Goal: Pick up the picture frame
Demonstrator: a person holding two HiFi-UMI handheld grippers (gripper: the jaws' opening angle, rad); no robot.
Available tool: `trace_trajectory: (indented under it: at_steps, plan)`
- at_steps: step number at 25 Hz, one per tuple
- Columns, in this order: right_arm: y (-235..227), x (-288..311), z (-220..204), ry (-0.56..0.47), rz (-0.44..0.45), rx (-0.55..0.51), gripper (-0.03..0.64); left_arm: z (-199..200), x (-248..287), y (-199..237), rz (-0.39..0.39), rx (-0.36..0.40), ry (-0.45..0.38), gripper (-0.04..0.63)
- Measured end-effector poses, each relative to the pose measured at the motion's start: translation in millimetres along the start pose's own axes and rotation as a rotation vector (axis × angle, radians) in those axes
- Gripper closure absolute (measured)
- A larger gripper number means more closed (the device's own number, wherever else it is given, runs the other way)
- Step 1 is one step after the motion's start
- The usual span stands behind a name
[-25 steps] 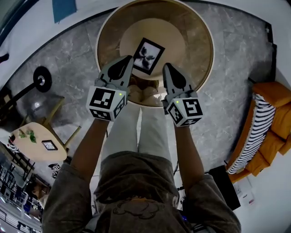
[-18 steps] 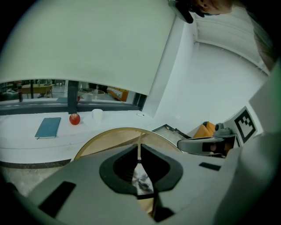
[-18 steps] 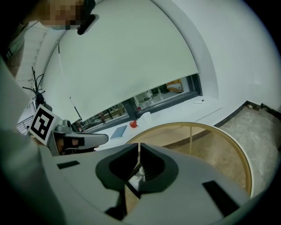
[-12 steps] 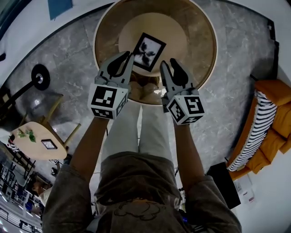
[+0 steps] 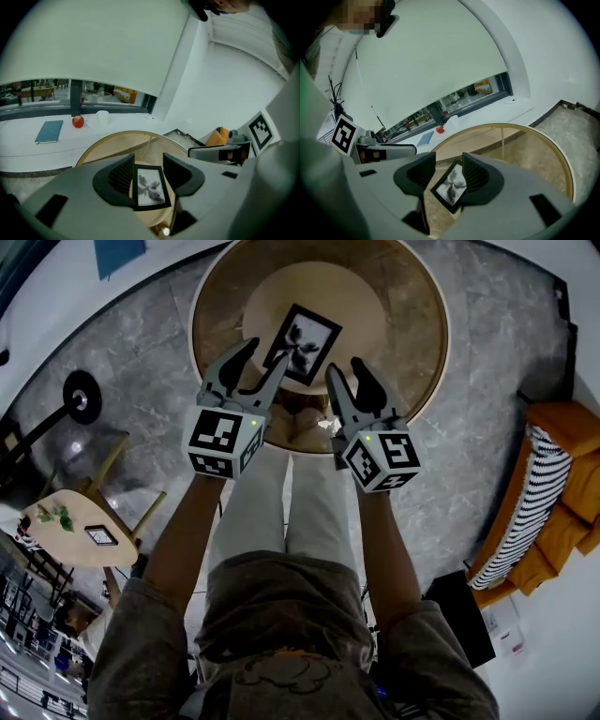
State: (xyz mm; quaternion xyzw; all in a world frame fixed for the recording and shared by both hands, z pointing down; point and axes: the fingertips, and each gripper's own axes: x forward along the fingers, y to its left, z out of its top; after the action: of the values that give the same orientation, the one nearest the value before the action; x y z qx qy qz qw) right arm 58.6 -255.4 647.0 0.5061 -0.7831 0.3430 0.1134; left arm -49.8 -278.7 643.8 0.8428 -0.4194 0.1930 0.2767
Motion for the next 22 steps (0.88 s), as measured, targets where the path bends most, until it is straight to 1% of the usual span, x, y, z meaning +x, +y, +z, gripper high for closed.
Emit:
trace_trajectory:
  at_steps: [8, 17, 22]
  plan:
    - [-19, 13, -25, 0.059, -0.025, 0.034, 0.439, -24, 21, 6, 0.008, -0.01, 0.063, 0.403]
    - [-38, 38, -65, 0.147, -0.053, 0.096, 0.439, -62, 50, 17, 0.011, -0.022, 0.158, 0.42]
    - [-47, 51, -90, 0.204, -0.065, 0.124, 0.439, -85, 65, 25, 0.021, -0.046, 0.212, 0.422]
